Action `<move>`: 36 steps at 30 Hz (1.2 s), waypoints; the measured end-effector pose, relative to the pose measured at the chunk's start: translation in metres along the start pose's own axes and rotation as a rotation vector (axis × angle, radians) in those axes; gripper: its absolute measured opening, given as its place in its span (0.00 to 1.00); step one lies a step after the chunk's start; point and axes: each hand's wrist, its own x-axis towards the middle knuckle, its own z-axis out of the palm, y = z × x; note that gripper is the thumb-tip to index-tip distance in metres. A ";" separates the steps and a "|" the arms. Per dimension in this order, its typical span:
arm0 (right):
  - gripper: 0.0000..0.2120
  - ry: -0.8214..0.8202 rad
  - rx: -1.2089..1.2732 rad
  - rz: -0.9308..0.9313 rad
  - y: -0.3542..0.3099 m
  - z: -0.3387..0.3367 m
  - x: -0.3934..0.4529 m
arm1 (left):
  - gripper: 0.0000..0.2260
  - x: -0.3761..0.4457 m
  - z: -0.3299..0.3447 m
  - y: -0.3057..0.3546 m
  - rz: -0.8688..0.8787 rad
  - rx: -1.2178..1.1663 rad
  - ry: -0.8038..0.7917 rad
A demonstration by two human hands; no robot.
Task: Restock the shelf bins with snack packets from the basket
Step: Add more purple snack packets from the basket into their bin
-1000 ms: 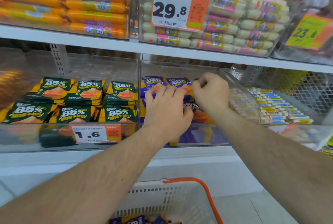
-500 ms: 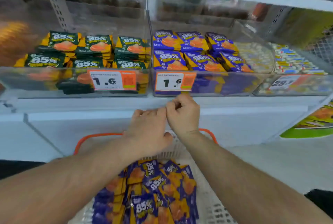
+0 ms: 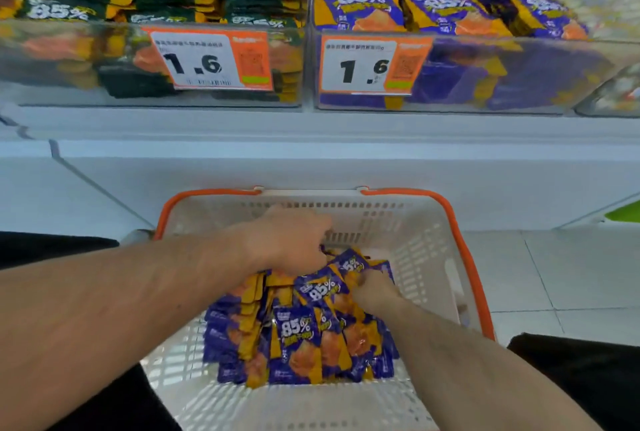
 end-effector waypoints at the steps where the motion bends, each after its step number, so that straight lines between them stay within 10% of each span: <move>1: 0.13 -0.014 0.001 0.002 -0.001 0.004 0.003 | 0.18 0.003 0.001 -0.002 -0.007 0.003 -0.024; 9: 0.24 -0.040 -0.034 0.008 -0.005 0.022 0.014 | 0.20 0.012 0.004 -0.005 -0.018 -0.006 -0.089; 14: 0.09 -0.054 -0.026 -0.086 -0.009 0.027 0.013 | 0.19 0.011 0.005 -0.006 -0.018 0.019 -0.103; 27: 0.09 0.154 0.028 -0.317 -0.059 -0.088 -0.054 | 0.16 0.000 -0.020 -0.033 -0.217 0.015 -0.084; 36: 0.11 0.257 0.713 -0.498 -0.109 -0.162 -0.142 | 0.11 -0.026 -0.064 -0.038 -0.064 -0.937 -0.061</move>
